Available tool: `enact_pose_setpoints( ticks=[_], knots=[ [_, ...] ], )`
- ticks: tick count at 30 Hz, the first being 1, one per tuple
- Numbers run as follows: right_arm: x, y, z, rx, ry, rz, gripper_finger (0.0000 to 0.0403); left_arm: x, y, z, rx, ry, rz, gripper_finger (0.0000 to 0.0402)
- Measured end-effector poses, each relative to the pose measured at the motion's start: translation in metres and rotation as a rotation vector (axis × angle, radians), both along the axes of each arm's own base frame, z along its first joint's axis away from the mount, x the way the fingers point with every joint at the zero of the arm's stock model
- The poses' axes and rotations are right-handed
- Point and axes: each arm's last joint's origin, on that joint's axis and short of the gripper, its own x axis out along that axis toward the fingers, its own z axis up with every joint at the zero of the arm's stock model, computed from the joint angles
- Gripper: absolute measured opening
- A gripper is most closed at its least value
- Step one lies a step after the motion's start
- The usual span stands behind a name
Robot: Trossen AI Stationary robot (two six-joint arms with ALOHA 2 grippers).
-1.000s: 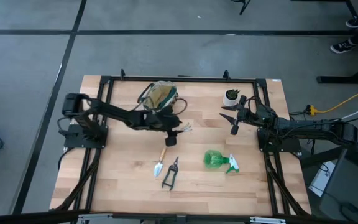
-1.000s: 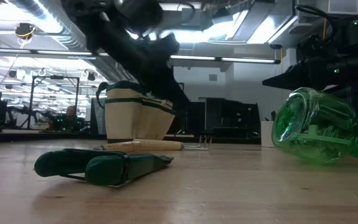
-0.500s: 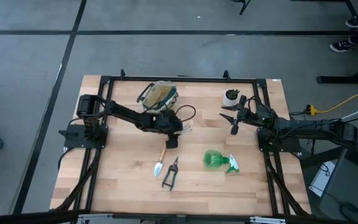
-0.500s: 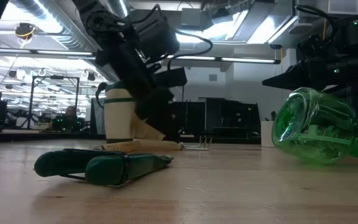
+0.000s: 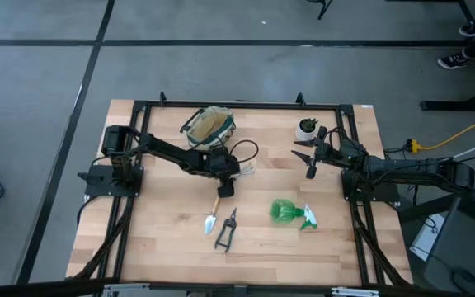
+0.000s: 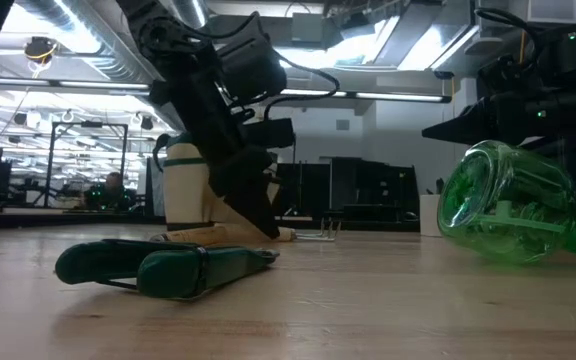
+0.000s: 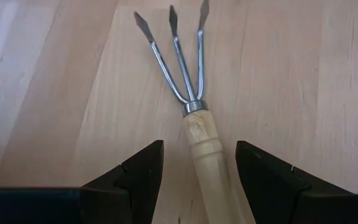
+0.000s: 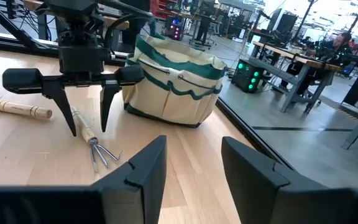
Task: Pick & Place Garden tools in Gardening bag
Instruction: Put the hand rake into the gardening bag
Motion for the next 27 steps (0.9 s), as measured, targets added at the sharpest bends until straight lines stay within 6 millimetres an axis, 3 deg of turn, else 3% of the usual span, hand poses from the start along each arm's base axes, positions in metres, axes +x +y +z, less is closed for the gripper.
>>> enact_pose_setpoints(
  ticks=[14,27],
  knots=[
    [0.0000,0.0000,0.0001,0.000,0.000,0.000,0.0158,-0.0029,-0.0010,-0.0038,-0.042,0.043,-0.008,0.0188],
    [0.0000,0.0000,0.0000,0.000,0.000,0.000,0.0158,-0.0029,-0.0022,-0.0044,-0.020,0.056,-0.073,0.0073]
  ],
)
